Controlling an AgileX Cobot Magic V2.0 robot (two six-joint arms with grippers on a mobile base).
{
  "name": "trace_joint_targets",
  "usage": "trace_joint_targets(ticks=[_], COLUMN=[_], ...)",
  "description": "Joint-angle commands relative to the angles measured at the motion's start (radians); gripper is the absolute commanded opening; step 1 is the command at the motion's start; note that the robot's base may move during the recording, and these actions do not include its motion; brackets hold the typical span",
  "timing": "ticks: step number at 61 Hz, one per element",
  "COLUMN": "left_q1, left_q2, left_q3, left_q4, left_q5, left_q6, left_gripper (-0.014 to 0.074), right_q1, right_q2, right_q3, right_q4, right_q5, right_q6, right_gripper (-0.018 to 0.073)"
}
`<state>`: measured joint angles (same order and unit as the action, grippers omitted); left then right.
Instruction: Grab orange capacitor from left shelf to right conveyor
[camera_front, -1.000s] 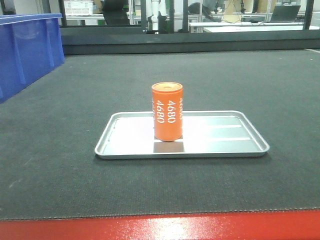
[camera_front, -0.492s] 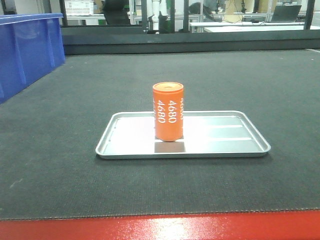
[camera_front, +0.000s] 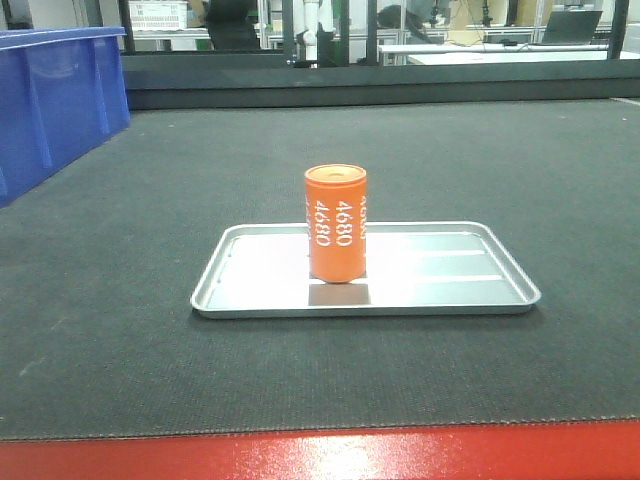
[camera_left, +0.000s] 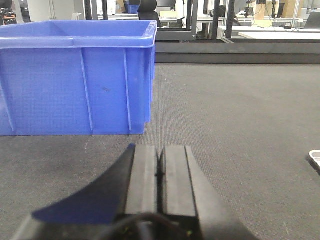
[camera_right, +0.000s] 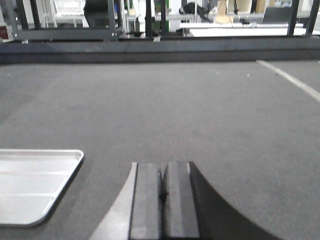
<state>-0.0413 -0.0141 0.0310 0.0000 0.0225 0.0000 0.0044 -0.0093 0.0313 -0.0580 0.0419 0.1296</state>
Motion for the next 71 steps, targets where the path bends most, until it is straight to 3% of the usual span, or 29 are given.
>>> trace_joint_targets(ticks=[1,31,71], left_q1=[-0.004,-0.004,-0.004], left_q2=[-0.010,-0.010,-0.010], left_q3=[-0.006,-0.006,-0.006], left_q4=[-0.006,-0.006,-0.006], left_q5=[-0.083,-0.083,-0.083], left_q6=[0.000,0.000,0.000], left_gripper=[-0.0105,-0.0105,-0.0105], right_q1=[0.003,0.003,0.003], right_q2=[-0.021,-0.021,-0.021], right_q3=[0.003,0.003,0.003], right_q4=[-0.012,-0.012,-0.012], right_q5=[-0.110,-0.184,-0.184], right_q6=[0.000,0.000,0.000], right_gripper=[0.0048,0.0048,0.0048])
